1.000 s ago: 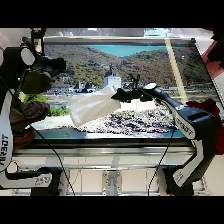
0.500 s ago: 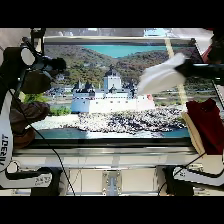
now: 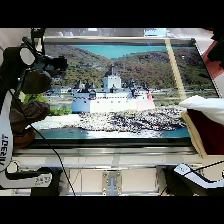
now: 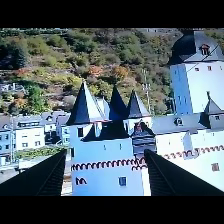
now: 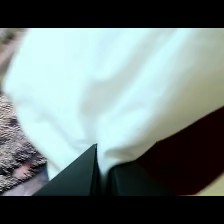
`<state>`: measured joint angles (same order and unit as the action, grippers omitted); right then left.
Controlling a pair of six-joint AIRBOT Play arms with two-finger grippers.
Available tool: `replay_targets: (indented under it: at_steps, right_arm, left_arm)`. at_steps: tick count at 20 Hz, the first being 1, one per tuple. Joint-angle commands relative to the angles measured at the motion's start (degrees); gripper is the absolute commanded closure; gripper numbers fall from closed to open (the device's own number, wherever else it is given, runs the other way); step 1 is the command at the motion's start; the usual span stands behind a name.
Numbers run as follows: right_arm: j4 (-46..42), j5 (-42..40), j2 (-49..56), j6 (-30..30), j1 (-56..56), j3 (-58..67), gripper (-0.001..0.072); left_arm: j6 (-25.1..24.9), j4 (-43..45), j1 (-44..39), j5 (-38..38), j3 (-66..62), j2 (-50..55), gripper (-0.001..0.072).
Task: Fold the shirts.
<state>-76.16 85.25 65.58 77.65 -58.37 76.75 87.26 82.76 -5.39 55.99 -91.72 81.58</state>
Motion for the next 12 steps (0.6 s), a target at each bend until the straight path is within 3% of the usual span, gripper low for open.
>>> replay_targets:
  at_steps: [1, 4, 5, 7, 10, 12]
  right_arm:
    - [-15.3, 1.4, -0.5, 1.2, -3.7, -9.7, 0.0681]
    - [-15.9, -6.0, -0.5, 2.3, -3.7, -20.3, 0.0676]
    - [-14.6, -7.9, -0.5, 2.3, -3.7, -22.8, 0.0641]
    - [-12.9, -9.6, -0.5, 2.4, -3.7, -25.0, 0.0404]
    - [-5.0, -9.7, -1.3, 2.2, -3.7, -21.2, 0.0382]
    - [8.2, -10.4, -3.1, 0.4, -3.7, -16.3, 0.0382]
  left_arm:
    - [0.0, -3.2, 0.0, 0.0, -0.1, 0.0, 0.0168]
    - [0.0, -3.7, -0.1, 0.0, -0.1, 0.0, 0.0167]
    - [0.0, -3.7, -0.1, 0.0, -0.1, 0.0, 0.0168]
    - [0.0, -3.7, -0.1, 0.0, -0.1, 0.0, 0.0168]
    - [0.0, -3.7, -0.1, 0.0, -0.1, 0.0, 0.0167]
    - [0.0, -3.8, -0.1, 0.3, -0.1, 0.0, 0.0167]
